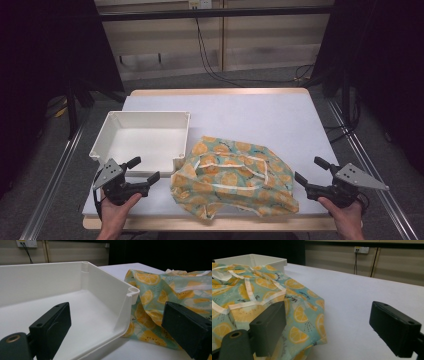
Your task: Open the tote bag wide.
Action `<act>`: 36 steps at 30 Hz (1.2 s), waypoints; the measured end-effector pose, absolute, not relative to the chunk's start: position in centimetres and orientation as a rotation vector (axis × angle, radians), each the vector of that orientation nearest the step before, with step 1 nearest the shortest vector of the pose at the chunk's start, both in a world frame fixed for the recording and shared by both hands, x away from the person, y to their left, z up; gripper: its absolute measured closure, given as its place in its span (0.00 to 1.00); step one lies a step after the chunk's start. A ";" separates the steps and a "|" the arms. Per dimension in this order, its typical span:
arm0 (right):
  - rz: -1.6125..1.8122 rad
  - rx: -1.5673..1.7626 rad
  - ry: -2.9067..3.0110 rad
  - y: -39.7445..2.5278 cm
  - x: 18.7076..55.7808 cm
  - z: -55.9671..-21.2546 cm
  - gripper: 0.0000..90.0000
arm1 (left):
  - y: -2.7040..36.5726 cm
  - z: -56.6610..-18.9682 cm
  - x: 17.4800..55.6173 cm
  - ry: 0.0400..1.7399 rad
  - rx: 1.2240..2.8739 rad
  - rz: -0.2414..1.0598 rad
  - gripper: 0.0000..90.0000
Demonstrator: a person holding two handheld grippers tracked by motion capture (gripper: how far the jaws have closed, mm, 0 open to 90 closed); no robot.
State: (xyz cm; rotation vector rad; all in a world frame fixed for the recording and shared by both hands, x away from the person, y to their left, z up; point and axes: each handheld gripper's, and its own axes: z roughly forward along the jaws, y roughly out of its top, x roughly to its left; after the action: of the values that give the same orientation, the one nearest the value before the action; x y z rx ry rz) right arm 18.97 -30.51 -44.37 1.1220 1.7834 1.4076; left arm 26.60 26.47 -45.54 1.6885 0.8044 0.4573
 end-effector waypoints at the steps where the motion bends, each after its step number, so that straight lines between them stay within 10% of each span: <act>1: 1.411 1.125 1.792 -30.5 18.9 -44.4 0.16 | 26.5 -45.6 26.7 0.810 1.686 0.451 0.10; 36: 1.578 0.881 2.224 -23.0 18.4 -41.0 0.65 | 25.8 -45.8 26.6 0.785 1.754 0.406 0.15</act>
State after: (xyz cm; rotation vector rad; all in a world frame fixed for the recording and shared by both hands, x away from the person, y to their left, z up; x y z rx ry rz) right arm 18.43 -22.97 -41.02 0.8814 2.2237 1.5781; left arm 26.60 25.80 -45.78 1.7542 0.7854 0.4057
